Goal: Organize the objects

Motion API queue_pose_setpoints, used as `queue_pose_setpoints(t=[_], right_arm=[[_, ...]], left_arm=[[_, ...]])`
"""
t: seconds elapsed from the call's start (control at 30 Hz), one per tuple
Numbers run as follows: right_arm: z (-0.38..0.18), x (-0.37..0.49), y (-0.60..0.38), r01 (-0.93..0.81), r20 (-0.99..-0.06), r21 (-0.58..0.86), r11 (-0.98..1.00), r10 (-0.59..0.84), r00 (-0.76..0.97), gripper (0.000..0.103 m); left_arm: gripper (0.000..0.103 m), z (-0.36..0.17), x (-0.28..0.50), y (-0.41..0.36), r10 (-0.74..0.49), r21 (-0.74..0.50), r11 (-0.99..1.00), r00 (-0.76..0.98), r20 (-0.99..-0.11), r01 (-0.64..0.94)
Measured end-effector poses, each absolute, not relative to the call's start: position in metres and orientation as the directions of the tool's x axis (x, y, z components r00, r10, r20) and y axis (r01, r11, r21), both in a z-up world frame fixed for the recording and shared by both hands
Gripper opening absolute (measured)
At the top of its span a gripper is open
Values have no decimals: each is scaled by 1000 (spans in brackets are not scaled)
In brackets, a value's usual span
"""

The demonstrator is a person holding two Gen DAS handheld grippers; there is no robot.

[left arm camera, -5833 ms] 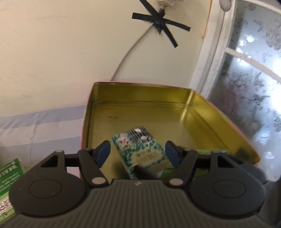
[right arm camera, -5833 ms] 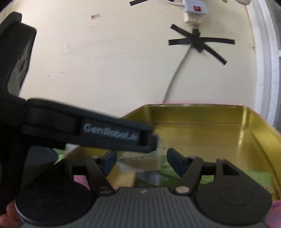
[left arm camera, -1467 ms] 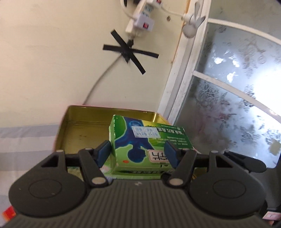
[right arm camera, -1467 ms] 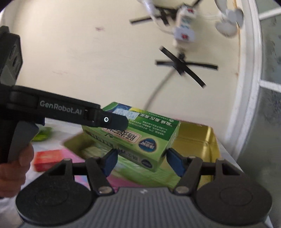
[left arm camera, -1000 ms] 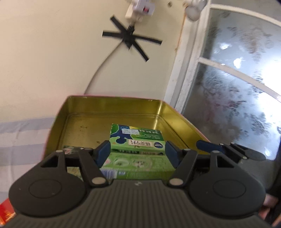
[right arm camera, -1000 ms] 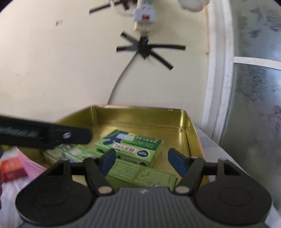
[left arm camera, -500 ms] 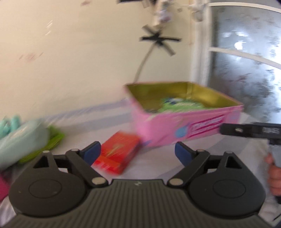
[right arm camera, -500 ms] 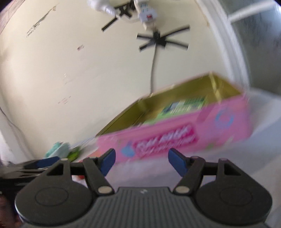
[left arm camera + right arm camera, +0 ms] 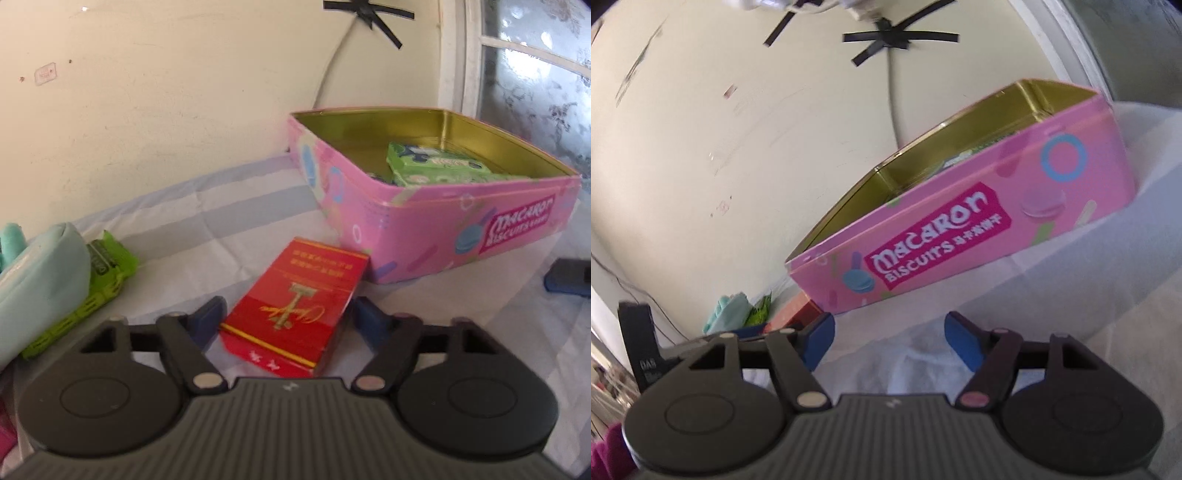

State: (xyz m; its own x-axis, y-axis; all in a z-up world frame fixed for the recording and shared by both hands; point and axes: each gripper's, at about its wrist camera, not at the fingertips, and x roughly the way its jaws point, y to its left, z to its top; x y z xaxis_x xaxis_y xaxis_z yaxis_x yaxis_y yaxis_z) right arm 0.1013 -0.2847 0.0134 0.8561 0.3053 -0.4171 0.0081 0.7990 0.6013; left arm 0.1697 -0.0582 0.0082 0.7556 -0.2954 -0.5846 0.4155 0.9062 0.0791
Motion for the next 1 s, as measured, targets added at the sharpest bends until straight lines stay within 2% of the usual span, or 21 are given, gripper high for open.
queue_pose_setpoints(t=[0.1,0.2,0.37,0.4,0.5,0.6,0.77,0.83,0.93,1.0], right_arm=[[14,101,-283,-6,-415,593,805,312,855,68],[19,100,-271,-101,-404,561,822,378,833,67],[25,98,-235,-241,-431,480,843,466,773,55],[24,99,-229,-261,-434,487,833,490,756,48],[24,103,-204,-322,-445,486,813,547,709,37],[26,105,-186,-380,-445,464,800,581,681,34],[28,124,-179,-346,-466,461,817,555,689,34],[26,133,-181,-334,-474,472,816,554,685,34],[19,141,-180,-331,-499,504,798,581,643,34],[18,135,-179,-350,-499,525,776,613,613,34]], left_arm=[[68,9,159,-50,-327,63,895,744,-582,442],[64,10,135,-39,-394,39,857,702,-593,514],[63,7,74,-9,-485,65,764,637,-600,643],[65,5,64,-1,-482,69,758,628,-611,649],[91,6,49,21,-431,81,799,662,-614,596],[91,19,38,51,-471,-44,835,673,-570,548],[88,25,54,70,-593,-436,802,626,-506,408],[77,17,61,62,-642,-554,751,593,-486,359],[63,4,71,47,-659,-600,729,571,-489,329],[62,0,73,40,-633,-577,755,571,-522,310]])
